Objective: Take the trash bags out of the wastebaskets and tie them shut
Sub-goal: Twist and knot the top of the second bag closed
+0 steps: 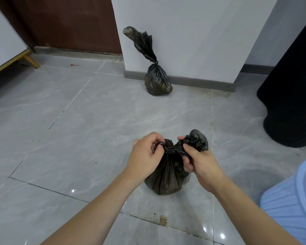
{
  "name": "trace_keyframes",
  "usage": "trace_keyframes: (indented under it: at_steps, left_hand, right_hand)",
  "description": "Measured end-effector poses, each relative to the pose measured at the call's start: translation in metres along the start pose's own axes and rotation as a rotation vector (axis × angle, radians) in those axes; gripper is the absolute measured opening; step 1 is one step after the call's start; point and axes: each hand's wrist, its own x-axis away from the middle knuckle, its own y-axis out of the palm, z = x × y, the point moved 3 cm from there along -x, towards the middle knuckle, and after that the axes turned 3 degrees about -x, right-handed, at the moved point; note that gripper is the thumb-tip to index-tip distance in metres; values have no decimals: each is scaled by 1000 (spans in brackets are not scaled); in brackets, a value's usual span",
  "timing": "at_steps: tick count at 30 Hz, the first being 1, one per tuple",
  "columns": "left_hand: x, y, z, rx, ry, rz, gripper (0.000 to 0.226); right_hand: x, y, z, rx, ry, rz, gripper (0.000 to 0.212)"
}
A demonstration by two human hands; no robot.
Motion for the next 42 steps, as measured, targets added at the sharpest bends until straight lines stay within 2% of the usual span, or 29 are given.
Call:
trace_keyframes:
  at_steps: [3, 5, 8, 10, 12, 15, 17, 20, 22, 25, 26, 31, 33, 34, 36, 37, 42]
  left_hand:
    - [0, -1, -1, -157, 139, 27, 23]
    - [1, -1, 0, -245, 217, 38, 24]
    - [1, -3, -1, -318, 270, 79, 21]
    - [1, -5, -1, -318, 251, 92, 17]
    - [0, -5, -1, -141, 84, 56, 14]
    - [-1, -3, -1, 405, -288, -35, 14]
    - [0, 0, -2, 617, -405, -98, 13]
    - [-1, 1, 0, 838, -506, -151, 18]
    - [-3, 1, 2, 939, -581, -183, 20]
    - [-7, 2, 1, 996, -702, -238, 19]
    - [-7, 3, 0, 1003, -748, -257, 19]
    - [-4, 0, -3, 985, -881, -333, 14]
    - [-3, 0, -3, 1041, -893, -349, 16]
    - [-3, -1, -2, 1071, -885, -356, 17]
    - [-4, -1, -2, 1087, -842, -369, 17]
    - [-5, -1, -2, 1058, -806, -375, 17]
    - [-8, -3, 0, 645, -560, -417, 17]
  right_hand:
    - [4, 1, -3, -274, 175, -128, 16]
    - [5, -1, -7, -324, 186, -170, 13]
    - [5, -2, -12, -13, 64, -144, 17]
    - [3, -5, -12, 183, -7, -65, 24]
    - [0, -8, -10, 171, -14, 18, 23]
    - [-3, -8, -4, -221, 85, 66, 10]
    - [-3, -4, 0, -505, 180, 53, 5]
    - [-1, 4, 1, -744, 203, -10, 28]
    - [2, 9, 0, -782, 188, -49, 41]
    - [7, 11, 2, -776, 174, -53, 18]
    - [8, 13, 2, -795, 161, -65, 16]
    - [11, 9, 8, -1016, 119, -139, 48]
    - [12, 10, 11, -1013, 156, -150, 61]
    - [13, 12, 11, -979, 176, -151, 54]
    - [13, 16, 11, -883, 206, -92, 21]
    - [12, 18, 11, -843, 209, -56, 16]
    - [7, 20, 11, -744, 271, -7, 15]
